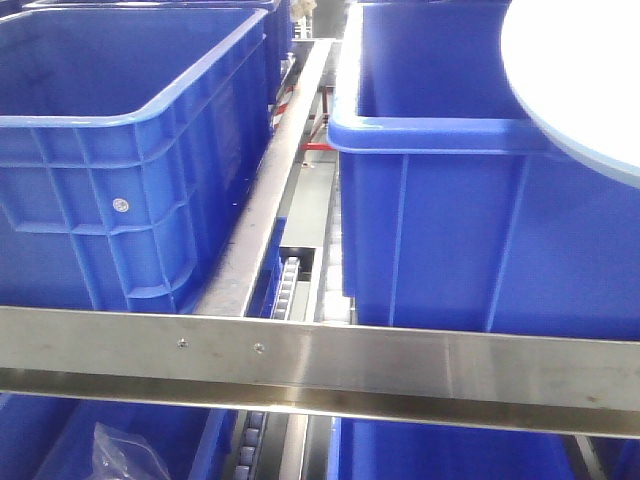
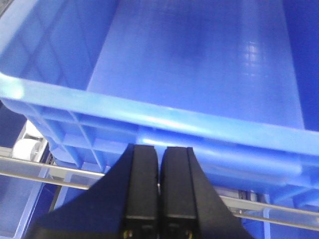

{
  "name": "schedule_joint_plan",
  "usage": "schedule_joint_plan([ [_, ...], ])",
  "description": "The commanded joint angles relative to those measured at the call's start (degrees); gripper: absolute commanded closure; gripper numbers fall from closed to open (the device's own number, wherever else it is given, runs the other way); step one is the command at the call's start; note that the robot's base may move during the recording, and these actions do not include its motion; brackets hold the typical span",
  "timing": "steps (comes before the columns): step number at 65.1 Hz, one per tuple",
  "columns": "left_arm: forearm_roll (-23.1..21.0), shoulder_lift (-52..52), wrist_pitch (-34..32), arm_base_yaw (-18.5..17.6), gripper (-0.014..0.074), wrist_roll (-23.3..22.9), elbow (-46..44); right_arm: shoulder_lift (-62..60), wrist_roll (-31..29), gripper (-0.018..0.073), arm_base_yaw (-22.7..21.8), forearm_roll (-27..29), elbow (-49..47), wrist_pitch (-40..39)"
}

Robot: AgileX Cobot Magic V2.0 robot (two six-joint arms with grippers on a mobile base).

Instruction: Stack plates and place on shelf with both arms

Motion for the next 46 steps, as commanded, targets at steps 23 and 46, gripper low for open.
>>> schedule_joint_plan([
  [23,-0.1,2.6,-4.5,-0.4,0.0511,-0.2,-1.7,0.2,-0.1,0.0502,-0.3,-0.6,-1.9,-5.7],
  [46,-0.1,9.4,-4.5,-0.4,0.0511,-0.2,-1.7,0.2,-0.1,0.0502,-0.3,-0.6,-1.9,-5.7],
])
